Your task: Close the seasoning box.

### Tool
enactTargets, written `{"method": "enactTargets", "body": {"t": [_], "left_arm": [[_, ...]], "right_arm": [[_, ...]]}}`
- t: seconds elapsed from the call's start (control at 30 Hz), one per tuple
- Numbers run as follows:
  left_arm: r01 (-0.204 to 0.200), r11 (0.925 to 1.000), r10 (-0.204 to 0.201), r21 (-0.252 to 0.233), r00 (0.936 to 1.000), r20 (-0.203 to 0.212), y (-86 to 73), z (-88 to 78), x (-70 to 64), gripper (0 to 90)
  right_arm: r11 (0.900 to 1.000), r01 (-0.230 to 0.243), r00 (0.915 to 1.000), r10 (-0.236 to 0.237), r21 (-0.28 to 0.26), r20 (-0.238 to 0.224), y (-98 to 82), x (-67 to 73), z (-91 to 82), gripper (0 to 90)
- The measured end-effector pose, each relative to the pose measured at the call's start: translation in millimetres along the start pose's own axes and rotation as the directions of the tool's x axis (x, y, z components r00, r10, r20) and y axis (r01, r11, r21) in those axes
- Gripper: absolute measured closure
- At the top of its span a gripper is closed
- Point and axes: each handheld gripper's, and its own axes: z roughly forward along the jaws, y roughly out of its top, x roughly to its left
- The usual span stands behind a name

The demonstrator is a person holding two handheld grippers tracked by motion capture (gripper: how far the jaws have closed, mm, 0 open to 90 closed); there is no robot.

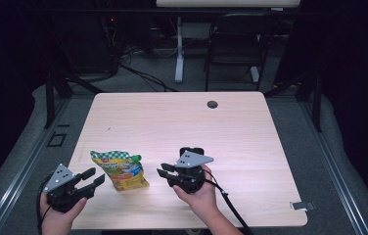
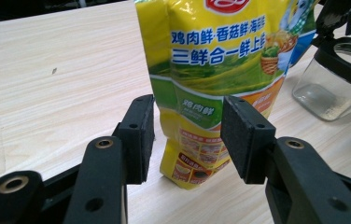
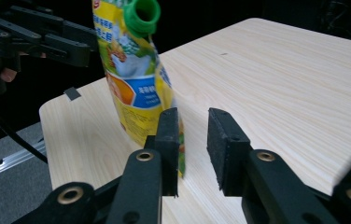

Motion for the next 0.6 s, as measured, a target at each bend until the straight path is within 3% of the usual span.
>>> {"method": "enactTargets", "body": {"t": [0.2,0.43,0.6], "left_arm": [[0.002,1.0000,-0.002,-0.005,1.0000,-0.001,-1.8,-0.8,0.1,55.1],[0.002,1.0000,-0.002,-0.006,1.0000,0.001,-3.2,-0.3,1.7,55.3],[0.004,1.0000,-0.004,-0.001,1.0000,0.001,-3.9,0.1,2.1,55.4]], "right_arm": [[0.999,0.041,0.9978,-0.040,0.025,-0.053,6.6,11.2,21.5,78.5],[0.999,0.028,0.9974,-0.026,0.029,-0.067,10.8,12.6,34.7,78.1],[0.998,0.047,0.9967,-0.044,0.042,-0.068,16.1,15.3,45.9,81.0]]}}
